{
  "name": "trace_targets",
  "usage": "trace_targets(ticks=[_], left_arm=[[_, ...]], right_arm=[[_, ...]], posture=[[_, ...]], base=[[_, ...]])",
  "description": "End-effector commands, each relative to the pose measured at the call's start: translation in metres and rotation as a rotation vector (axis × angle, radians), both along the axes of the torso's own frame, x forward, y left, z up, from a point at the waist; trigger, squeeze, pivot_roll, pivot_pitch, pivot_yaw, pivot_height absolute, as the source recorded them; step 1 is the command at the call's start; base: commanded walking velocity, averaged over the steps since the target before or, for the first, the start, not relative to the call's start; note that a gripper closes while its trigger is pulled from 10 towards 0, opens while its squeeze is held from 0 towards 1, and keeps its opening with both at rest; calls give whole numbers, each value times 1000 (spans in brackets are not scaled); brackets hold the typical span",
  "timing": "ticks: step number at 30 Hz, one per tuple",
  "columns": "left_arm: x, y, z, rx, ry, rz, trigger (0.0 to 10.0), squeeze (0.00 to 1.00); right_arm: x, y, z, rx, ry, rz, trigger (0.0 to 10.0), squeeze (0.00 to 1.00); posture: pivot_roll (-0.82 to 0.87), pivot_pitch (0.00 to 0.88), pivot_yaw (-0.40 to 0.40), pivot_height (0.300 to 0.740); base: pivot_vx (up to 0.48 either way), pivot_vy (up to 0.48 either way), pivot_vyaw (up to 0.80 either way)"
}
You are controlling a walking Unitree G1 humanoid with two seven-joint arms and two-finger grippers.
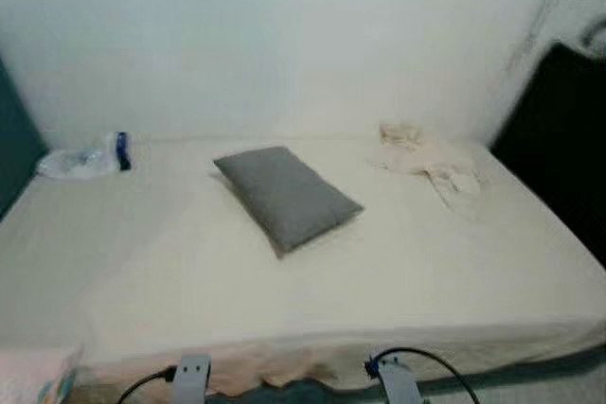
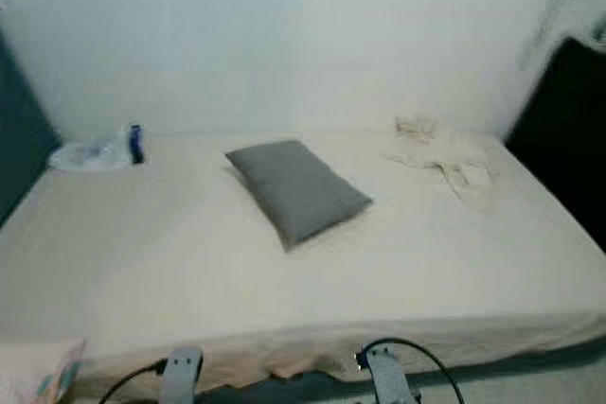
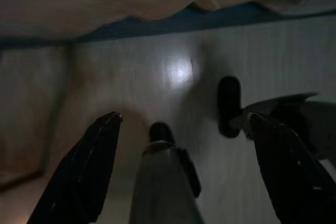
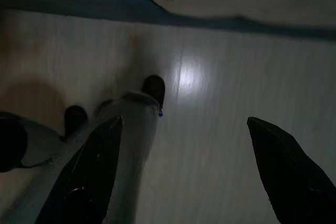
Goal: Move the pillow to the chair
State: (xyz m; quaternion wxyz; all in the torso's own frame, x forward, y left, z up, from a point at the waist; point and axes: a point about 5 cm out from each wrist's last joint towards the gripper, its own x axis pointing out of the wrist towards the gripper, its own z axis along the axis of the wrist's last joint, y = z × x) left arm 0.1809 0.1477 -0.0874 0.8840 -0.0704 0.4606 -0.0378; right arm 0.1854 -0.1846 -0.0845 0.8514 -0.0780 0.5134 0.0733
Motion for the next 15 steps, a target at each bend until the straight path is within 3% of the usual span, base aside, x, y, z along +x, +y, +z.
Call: trace_targets(ticks=[1, 15], left_arm=[[1, -4, 0, -9, 0, -13, 10000, 0], [6, -7, 3, 7, -11, -57, 10000, 0]], right_arm=[[0, -3, 0, 3, 2, -24, 10000, 0], [-3, -9, -1, 2, 4, -54, 10000, 0]], posture=[[-40, 0, 9, 740], [-59, 0, 23, 740]], base=[[0, 0, -688], [0, 0, -691]])
